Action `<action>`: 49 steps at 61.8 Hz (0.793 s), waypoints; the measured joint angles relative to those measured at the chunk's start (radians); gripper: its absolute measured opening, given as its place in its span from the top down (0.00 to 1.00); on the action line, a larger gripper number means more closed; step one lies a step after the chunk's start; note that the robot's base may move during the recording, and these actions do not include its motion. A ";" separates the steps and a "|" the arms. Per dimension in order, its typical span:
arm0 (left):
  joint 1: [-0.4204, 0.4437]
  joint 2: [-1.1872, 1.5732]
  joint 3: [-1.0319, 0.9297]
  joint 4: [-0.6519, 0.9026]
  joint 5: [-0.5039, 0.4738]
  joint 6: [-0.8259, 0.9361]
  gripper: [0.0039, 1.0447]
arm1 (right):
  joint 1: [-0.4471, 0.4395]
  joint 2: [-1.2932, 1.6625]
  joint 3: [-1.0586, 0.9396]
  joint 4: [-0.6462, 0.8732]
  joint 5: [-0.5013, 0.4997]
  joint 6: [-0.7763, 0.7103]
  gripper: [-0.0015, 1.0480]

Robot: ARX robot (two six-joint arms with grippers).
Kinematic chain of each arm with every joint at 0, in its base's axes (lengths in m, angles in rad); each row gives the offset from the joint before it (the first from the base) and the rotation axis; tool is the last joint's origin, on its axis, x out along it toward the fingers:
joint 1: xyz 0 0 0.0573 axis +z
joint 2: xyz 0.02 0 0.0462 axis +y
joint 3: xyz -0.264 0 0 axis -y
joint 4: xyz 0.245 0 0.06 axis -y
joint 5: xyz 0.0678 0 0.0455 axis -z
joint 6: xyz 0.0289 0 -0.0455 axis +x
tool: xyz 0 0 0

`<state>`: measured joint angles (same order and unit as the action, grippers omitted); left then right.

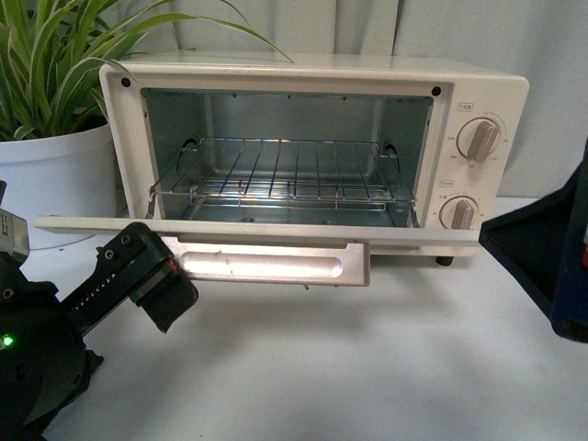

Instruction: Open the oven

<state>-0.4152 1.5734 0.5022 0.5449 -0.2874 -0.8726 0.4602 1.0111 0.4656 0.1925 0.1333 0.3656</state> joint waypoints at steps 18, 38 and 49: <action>0.002 0.040 -0.044 0.063 -0.074 0.401 0.06 | -0.029 -0.024 -0.048 0.014 -0.011 0.008 0.09; -0.048 -0.021 -0.073 0.005 -0.145 0.716 0.06 | -0.069 -0.064 -0.095 0.014 -0.046 0.018 0.09; -0.076 -0.117 -0.105 -0.026 -0.165 0.824 0.06 | -0.092 -0.117 -0.116 -0.013 -0.063 0.024 0.09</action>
<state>-0.4908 1.4567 0.3969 0.5194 -0.4522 -0.0490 0.3679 0.8944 0.3492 0.1799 0.0704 0.3897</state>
